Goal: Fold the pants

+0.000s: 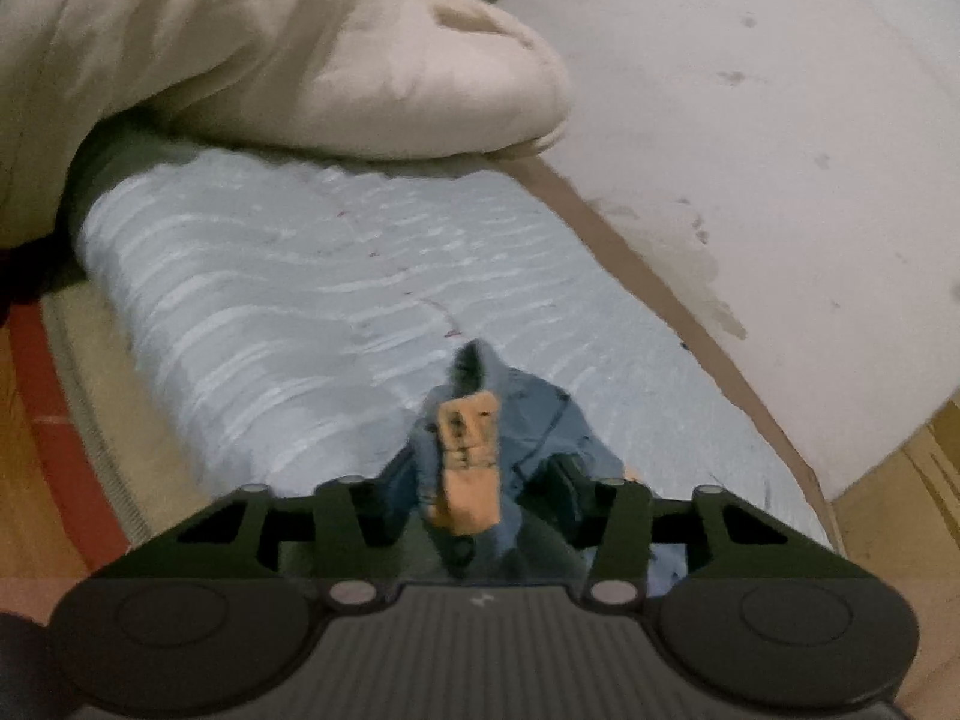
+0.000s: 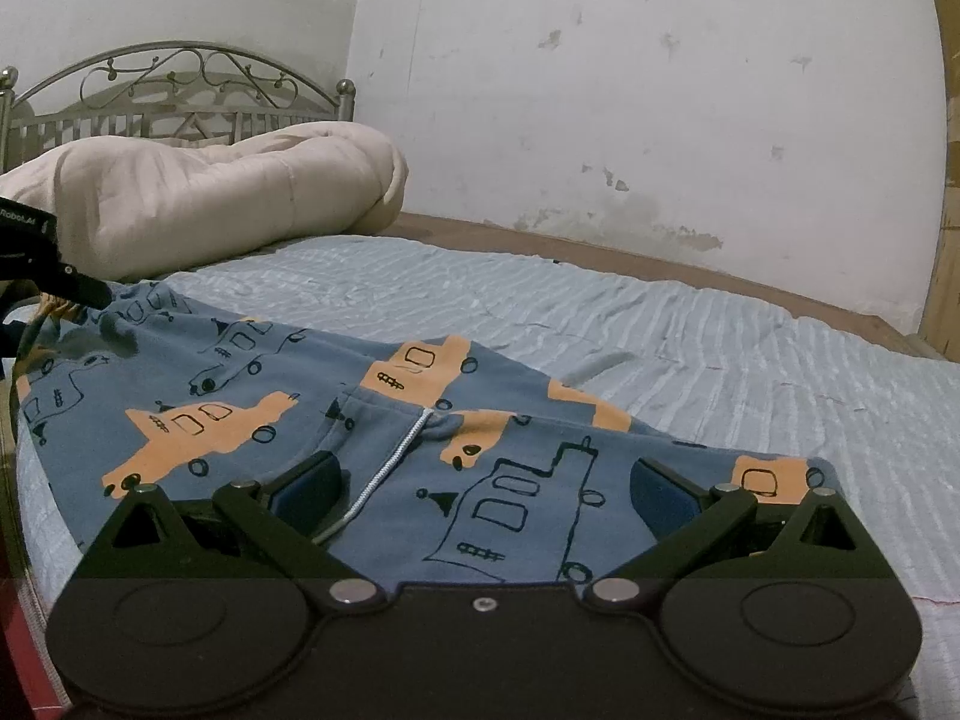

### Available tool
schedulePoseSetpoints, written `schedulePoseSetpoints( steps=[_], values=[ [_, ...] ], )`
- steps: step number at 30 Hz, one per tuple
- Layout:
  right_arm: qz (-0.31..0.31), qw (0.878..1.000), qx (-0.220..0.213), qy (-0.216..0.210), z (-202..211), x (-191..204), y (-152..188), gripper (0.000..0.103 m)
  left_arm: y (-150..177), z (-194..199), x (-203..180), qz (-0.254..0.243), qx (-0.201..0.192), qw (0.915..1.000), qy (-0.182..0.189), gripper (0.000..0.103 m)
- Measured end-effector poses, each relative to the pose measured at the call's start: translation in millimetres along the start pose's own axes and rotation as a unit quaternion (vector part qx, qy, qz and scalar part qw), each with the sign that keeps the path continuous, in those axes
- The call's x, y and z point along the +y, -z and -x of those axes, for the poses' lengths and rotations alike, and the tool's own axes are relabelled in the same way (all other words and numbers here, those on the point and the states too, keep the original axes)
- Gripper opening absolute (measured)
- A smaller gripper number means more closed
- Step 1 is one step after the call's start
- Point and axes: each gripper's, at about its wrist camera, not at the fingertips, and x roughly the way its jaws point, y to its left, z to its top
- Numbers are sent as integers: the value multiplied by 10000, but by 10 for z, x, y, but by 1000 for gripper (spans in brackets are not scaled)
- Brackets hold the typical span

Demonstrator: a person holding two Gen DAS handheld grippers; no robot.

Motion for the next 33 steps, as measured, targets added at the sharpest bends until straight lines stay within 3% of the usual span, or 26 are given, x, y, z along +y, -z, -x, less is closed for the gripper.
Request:
schedulePoseSetpoints(
  steps=[5, 7, 10, 17, 24, 33],
  values=[
    [-1, 10000, 2, -3, -5, -7, 0, 102, -30, -58, 56, 159, 74, 9998, -20, 43],
    [-2, 10000, -1, -4, -5, -6, 0, 102, -35, -58, 59, 170, 81, 9998, -88, 30],
    [-1, 10000, -2, -2, -7, -7, 1, 102, -50, -46, 98, 352, 69, 9993, -73, 21],
    [-1, 10000, -4, -2, -7, -8, 3, 102, 8, 24, 29, 224, -179, 9996, -54, 15],
    [35, 10000, -27, 53, -10, 10, 0, 102, -13, 187, -246, -425, -562, 9974, 125, 15],
    [130, 9997, -136, 181, 11, 70, 22, 102, 9, 408, -840, -1322, -815, 9862, 573, 15]
  ],
)
